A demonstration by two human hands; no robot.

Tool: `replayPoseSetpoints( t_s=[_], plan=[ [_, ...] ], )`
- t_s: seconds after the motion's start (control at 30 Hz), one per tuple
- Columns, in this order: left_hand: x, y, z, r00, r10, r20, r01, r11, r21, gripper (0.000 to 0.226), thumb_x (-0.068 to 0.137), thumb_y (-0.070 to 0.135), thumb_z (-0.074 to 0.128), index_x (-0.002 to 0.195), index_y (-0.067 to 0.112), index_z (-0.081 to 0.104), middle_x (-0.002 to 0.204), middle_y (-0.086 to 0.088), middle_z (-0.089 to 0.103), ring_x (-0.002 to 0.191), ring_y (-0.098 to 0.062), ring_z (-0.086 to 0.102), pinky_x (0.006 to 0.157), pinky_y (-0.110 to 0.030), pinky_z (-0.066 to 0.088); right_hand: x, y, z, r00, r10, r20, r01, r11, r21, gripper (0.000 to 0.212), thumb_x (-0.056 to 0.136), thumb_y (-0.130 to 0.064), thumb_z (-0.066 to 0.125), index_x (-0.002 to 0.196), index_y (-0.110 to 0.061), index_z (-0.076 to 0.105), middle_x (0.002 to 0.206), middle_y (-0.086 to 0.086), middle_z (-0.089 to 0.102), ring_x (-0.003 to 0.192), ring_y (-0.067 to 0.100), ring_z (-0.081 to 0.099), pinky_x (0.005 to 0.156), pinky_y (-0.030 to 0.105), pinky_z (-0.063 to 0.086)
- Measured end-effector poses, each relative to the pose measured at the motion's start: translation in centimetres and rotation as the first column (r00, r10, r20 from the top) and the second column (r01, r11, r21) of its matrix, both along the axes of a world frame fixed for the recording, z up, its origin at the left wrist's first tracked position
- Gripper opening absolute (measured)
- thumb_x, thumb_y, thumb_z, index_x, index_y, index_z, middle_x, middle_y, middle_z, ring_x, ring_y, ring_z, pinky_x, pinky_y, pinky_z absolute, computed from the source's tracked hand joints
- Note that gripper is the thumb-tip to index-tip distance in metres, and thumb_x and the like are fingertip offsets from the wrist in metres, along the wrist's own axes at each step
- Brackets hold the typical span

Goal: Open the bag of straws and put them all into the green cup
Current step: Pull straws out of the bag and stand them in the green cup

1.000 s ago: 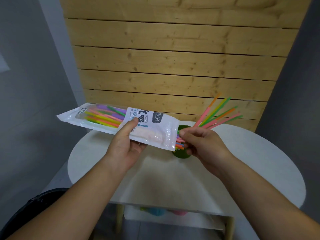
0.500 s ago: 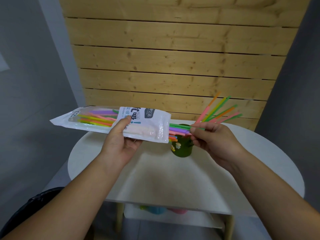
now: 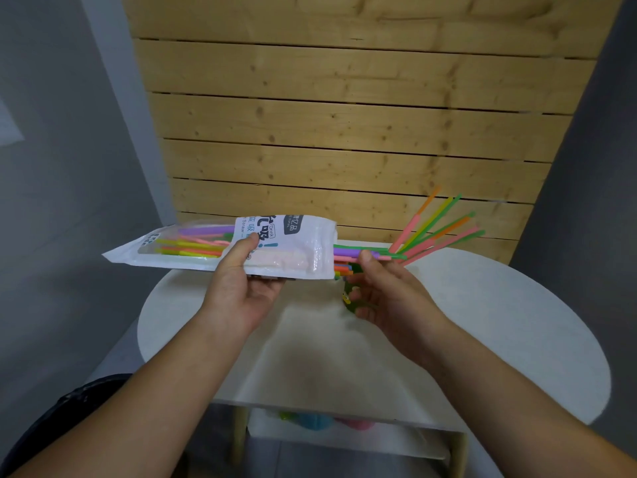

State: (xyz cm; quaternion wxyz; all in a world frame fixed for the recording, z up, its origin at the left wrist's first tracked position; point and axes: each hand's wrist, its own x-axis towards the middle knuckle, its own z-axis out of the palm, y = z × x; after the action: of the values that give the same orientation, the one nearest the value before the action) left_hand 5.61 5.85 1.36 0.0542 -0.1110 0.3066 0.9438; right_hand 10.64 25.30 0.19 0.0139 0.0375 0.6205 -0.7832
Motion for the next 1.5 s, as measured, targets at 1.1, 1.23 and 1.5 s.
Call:
replayPoseSetpoints(
  t_s=[1.1,1.23,1.5],
  plan=[
    [0.3,1.3,-0.4,0.999,-0.043,0.014,0.043,0.998,-0.042,0.016,0.09,0.009,0.069,0.106,0.013,0.069,0.101,-0.009,0.079,0.09,-0.024,0.076,0.084,-0.044,0.061,-1.2,-0.2,2.5,0.942,-0.312,-0.123,0.282,0.935,-0.214,0.022,0.094,-0.024,0.064,0.104,-0.004,0.066,0.061,0.002,0.05,0.053,0.009,0.048,0.05,0.018,0.046],
    [0.4,1.2,-0.4,0.999,-0.025,0.027,0.026,1.0,-0.011,0.012,0.09,0.009,0.069,0.102,0.013,0.068,0.096,-0.009,0.08,0.085,-0.025,0.078,0.078,-0.044,0.062,-0.9,0.0,2.7,0.912,-0.362,-0.191,0.344,0.931,-0.123,0.02,0.094,-0.026,0.065,0.093,-0.007,0.07,0.064,0.002,0.056,0.056,0.011,0.051,0.057,0.023,0.049],
    [-0.2,0.3,-0.7,0.999,0.013,0.046,-0.014,1.0,0.018,0.005,0.092,0.01,0.067,0.097,0.013,0.067,0.087,-0.008,0.08,0.074,-0.023,0.078,0.06,-0.039,0.063,-0.1,2.1,4.4,0.885,-0.382,-0.266,0.378,0.923,-0.069,0.018,0.094,-0.023,0.064,0.089,-0.006,0.066,0.062,0.002,0.054,0.055,0.012,0.05,0.057,0.026,0.046]
  ],
)
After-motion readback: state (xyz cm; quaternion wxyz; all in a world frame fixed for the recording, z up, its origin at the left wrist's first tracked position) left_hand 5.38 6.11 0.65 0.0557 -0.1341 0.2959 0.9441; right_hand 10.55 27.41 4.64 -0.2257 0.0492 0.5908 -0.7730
